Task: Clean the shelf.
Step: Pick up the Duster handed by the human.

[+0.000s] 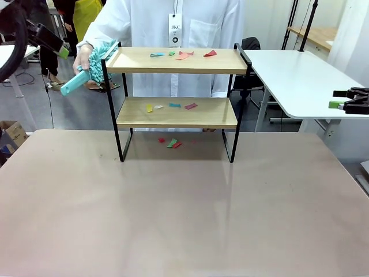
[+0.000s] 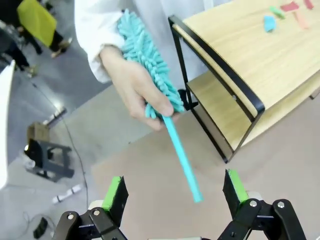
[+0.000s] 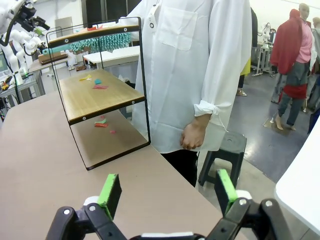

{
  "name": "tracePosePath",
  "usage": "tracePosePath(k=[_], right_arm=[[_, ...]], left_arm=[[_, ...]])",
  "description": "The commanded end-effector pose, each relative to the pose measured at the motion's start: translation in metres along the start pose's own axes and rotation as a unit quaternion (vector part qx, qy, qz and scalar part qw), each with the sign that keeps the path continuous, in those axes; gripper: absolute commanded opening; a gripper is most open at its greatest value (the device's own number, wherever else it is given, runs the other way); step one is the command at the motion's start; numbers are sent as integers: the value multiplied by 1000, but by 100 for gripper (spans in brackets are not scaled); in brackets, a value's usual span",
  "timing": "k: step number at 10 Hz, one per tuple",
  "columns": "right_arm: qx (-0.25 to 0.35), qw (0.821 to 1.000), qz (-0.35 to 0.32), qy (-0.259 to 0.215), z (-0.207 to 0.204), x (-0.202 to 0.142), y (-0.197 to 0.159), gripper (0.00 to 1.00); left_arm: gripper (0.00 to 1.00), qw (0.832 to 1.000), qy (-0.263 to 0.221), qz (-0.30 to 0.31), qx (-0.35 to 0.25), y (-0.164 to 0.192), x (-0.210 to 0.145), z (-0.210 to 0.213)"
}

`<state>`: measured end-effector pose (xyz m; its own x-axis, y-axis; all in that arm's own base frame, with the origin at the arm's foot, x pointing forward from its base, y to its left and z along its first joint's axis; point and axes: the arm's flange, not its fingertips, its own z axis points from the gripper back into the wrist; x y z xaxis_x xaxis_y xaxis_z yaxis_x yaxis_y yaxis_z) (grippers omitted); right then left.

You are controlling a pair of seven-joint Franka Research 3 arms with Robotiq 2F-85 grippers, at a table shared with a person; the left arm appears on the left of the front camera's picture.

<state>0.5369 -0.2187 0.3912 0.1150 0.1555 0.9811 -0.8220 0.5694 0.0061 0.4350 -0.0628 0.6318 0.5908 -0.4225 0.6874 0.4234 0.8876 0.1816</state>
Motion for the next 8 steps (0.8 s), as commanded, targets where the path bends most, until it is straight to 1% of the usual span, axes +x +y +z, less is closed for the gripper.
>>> tracePosePath(k=[1,2,3,5,6,8], right_arm=[[0,1000,-5,5,-1,3,1,100],[0,1000,-5,5,-1,3,1,100],[0,1000,-5,5,-1,3,1,100],[0,1000,-5,5,-1,3,1,100],[0,1000,-5,5,-1,3,1,100],[0,1000,-5,5,-1,3,1,100]], left_arm=[[100,998,28,32,45,-17,-3,-15],[100,998,38,35,33,-23,-4,-27],[100,998,34,39,29,-25,-6,-37],[100,997,20,53,48,-23,-10,-57],[100,997,35,59,40,-20,-14,-68],[100,996,48,62,48,-19,-19,-81]])
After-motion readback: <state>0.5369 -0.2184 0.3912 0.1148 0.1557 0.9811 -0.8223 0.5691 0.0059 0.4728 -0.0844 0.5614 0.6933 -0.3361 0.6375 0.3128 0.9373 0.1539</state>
